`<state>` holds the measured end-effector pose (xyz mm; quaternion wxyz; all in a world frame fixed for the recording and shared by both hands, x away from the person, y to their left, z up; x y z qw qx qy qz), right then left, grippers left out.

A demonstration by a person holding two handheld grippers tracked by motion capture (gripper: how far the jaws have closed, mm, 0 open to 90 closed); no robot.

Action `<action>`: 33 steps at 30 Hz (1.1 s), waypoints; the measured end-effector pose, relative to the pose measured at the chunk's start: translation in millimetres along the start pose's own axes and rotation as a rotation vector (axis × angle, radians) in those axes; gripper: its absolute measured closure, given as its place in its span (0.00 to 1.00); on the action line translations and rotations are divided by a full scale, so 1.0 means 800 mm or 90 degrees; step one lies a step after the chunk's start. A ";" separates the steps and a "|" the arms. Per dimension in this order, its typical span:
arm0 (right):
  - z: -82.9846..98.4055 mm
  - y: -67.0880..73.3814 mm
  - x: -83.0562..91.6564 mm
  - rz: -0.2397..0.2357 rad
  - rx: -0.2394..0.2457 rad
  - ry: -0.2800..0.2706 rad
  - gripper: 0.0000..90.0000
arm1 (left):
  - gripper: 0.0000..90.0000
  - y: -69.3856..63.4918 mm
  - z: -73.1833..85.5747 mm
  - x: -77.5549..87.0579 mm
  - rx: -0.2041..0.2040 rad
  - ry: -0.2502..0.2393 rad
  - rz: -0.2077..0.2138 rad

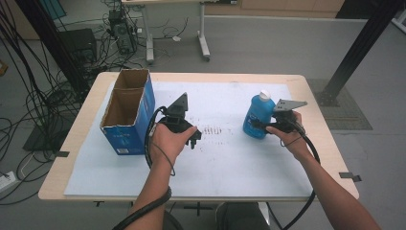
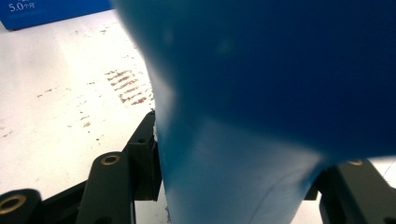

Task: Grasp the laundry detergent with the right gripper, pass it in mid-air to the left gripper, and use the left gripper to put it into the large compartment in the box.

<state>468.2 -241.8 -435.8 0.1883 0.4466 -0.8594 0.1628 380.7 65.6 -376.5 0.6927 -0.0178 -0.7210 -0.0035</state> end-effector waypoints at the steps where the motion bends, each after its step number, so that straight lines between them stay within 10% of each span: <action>1: 0.000 0.000 0.000 0.000 0.000 0.000 0.47 | 0.07 0.000 0.000 0.000 0.001 0.000 0.000; 33: 0.000 0.000 0.000 -0.001 -0.001 -0.001 0.47 | 0.07 -0.004 -0.002 0.004 -0.004 -0.005 -0.001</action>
Point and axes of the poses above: each handheld gripper's, and its own axes: x roughly backward along the jaws, z roughly out of its underside, y roughly to its left, the point moved 6 cm from there along -x, roughly forward along the jaws, and after that the axes turned 6 degrees about x, right-handed, at the moved point
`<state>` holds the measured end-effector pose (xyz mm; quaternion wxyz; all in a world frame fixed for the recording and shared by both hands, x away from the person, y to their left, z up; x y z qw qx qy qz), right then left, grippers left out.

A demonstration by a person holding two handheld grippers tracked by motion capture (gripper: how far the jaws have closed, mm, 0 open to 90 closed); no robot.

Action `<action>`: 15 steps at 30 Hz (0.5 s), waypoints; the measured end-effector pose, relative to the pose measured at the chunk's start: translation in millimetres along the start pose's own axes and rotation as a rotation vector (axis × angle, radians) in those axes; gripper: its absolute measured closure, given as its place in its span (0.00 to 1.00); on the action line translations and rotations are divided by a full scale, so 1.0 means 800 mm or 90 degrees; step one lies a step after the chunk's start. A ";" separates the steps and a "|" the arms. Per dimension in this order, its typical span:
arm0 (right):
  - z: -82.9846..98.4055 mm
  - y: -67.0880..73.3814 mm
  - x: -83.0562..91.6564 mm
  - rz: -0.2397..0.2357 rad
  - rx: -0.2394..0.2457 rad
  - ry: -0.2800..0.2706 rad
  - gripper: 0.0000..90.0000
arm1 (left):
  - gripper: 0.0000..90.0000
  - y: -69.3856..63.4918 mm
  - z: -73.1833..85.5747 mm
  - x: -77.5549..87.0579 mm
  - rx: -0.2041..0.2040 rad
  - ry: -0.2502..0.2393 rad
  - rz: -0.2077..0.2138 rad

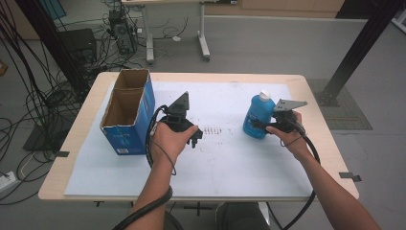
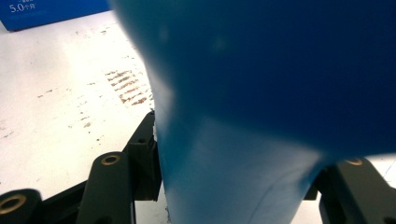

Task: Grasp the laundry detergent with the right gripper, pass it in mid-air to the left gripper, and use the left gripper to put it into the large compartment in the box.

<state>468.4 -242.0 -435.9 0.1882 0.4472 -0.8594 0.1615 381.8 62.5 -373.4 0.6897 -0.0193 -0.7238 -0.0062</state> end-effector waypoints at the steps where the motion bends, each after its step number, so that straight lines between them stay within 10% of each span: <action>1: 0.000 0.000 0.000 0.000 0.000 0.000 0.47 | 0.07 0.000 0.000 0.000 0.000 0.000 0.000; 15: 0.000 0.000 0.000 -0.001 0.000 -0.001 0.47 | 0.07 -0.002 0.000 0.001 -0.001 -0.003 0.001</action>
Point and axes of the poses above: each handheld gripper's, and its own axes: x roughly backward along the jaws, z roughly out of its underside, y roughly to its left, the point moved 6 cm from there along -x, roughly forward along the jaws, and after that the axes turned 6 degrees about x, right-handed, at the moved point
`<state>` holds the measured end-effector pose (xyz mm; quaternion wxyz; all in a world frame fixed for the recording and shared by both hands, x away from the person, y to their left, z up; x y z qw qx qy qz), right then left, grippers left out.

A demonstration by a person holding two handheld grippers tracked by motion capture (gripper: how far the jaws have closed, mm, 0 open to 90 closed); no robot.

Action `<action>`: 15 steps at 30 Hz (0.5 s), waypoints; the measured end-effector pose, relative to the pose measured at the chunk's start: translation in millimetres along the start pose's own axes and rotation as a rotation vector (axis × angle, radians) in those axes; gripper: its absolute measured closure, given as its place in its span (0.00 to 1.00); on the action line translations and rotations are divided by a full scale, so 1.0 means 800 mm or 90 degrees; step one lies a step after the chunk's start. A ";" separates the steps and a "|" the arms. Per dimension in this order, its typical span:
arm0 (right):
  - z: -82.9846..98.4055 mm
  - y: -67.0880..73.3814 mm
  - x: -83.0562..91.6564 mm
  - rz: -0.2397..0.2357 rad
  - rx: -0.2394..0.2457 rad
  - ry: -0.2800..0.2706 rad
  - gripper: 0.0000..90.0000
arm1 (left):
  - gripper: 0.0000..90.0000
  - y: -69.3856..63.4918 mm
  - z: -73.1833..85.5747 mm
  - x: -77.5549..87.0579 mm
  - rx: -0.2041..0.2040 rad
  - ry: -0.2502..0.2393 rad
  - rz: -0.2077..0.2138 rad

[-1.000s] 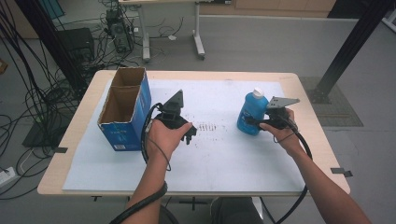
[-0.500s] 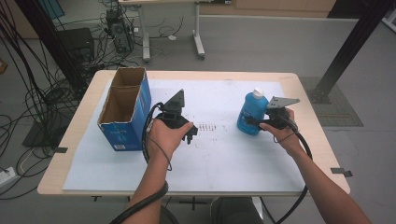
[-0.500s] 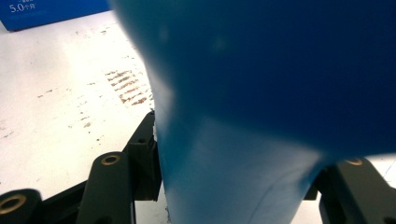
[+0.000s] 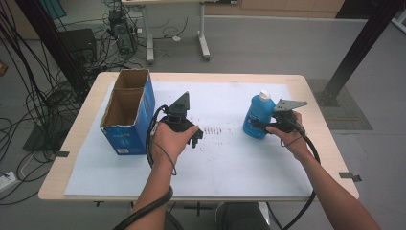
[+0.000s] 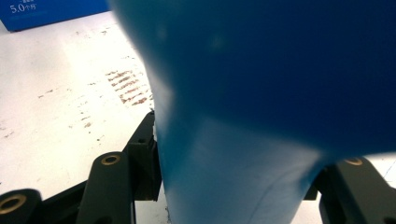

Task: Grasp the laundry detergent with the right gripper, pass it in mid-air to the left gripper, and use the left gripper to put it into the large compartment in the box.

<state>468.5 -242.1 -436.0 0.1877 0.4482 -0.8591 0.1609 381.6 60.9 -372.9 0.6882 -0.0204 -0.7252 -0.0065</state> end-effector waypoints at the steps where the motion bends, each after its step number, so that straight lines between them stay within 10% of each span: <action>1: 0.000 0.000 0.000 0.000 0.000 0.000 0.47 | 0.07 0.000 0.000 0.000 0.000 0.000 0.000; 15: 0.000 0.000 0.000 -0.001 -0.001 -0.001 0.47 | 0.07 0.002 0.001 0.000 -0.001 0.001 -0.004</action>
Point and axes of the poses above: each handheld gripper's, and its own axes: x roughly backward along the jaws, z roughly out of its underside, y roughly to its left, the point moved 6 cm from there along -x, roughly forward along the jaws, and after that the axes turned 6 degrees about x, right-handed, at the moved point
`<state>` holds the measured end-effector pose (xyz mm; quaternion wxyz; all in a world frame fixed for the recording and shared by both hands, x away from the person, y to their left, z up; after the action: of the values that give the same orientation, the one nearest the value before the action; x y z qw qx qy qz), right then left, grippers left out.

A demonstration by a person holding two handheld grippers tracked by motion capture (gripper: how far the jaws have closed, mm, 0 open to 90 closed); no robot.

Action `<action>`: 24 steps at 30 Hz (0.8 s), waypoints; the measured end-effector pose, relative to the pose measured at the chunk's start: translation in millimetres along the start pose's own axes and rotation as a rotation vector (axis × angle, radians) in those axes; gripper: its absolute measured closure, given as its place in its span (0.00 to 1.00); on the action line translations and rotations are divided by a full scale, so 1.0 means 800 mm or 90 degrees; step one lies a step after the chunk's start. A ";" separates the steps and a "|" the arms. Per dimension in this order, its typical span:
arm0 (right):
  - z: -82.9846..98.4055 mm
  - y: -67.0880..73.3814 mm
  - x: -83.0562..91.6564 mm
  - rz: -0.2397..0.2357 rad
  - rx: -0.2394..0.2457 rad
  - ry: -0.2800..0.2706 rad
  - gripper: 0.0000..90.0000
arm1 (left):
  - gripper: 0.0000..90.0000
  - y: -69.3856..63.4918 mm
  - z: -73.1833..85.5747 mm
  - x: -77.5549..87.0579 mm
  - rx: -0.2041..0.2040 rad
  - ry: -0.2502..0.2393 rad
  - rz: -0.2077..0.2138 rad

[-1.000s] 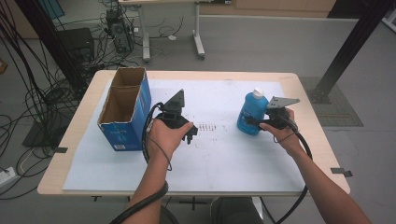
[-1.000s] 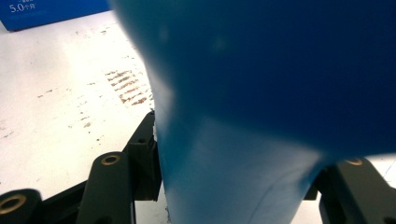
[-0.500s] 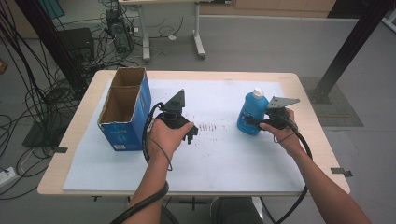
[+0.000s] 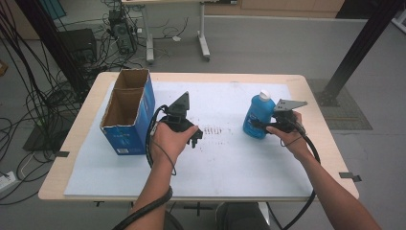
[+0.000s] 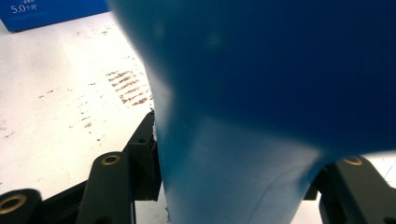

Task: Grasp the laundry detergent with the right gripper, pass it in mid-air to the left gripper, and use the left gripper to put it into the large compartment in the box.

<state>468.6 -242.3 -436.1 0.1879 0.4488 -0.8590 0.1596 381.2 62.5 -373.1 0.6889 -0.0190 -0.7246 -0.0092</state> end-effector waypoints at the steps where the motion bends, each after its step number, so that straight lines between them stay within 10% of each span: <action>1: 0.000 0.000 0.000 -0.001 0.000 0.000 0.47 | 0.07 0.000 0.000 0.000 0.002 -0.001 -0.001; 24: 0.000 0.000 0.000 -0.001 -0.001 0.000 0.47 | 0.07 0.001 0.001 0.004 0.000 -0.006 0.001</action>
<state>468.6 -242.4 -436.2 0.1883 0.4491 -0.8589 0.1584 380.1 63.4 -369.9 0.6857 -0.0196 -0.7276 -0.0090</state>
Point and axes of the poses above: each handheld gripper's, and its own axes: x roughly backward along the jaws, z roughly out of its underside, y roughly to its left, the point moved 6 cm from there along -x, roughly forward along the jaws, and after that the axes turned 6 degrees about x, right-handed, at the moved point
